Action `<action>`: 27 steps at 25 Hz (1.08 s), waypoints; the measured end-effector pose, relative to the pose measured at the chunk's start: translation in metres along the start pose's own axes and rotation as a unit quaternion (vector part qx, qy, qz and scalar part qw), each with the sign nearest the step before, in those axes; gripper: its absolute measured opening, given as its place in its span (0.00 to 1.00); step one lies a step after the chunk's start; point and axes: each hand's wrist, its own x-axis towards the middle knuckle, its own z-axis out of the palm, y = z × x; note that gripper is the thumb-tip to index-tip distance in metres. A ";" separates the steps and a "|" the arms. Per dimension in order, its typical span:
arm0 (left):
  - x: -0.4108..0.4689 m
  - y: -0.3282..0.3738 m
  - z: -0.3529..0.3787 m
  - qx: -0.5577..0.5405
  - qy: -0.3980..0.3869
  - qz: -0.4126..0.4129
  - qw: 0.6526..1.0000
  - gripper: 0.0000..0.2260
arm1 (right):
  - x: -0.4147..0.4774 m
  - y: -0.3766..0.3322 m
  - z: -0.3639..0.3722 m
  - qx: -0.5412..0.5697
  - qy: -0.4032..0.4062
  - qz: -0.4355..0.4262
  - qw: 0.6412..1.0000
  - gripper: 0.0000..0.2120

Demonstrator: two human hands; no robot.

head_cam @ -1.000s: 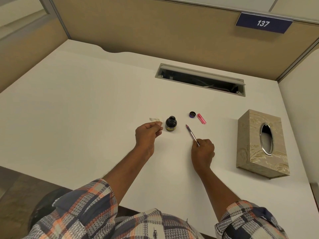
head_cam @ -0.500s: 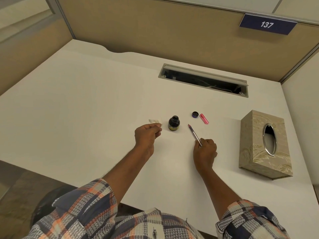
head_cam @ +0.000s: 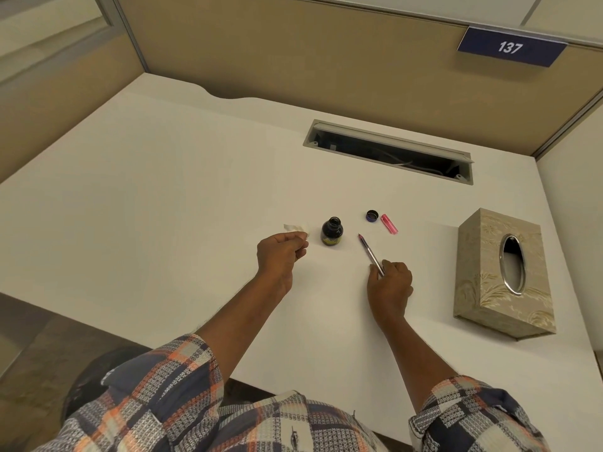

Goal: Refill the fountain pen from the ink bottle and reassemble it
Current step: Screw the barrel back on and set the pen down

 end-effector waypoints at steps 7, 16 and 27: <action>-0.002 0.000 -0.001 0.004 -0.009 0.006 1.000 0.02 | 0.000 0.001 -0.003 0.019 0.006 -0.007 1.000 0.11; -0.016 -0.005 -0.007 0.061 -0.038 0.080 0.994 0.02 | -0.022 -0.056 -0.005 0.062 0.103 -0.241 0.963 0.06; -0.045 -0.016 -0.074 0.024 0.032 0.071 0.997 0.08 | -0.098 -0.139 0.000 0.270 -0.240 -0.250 0.899 0.13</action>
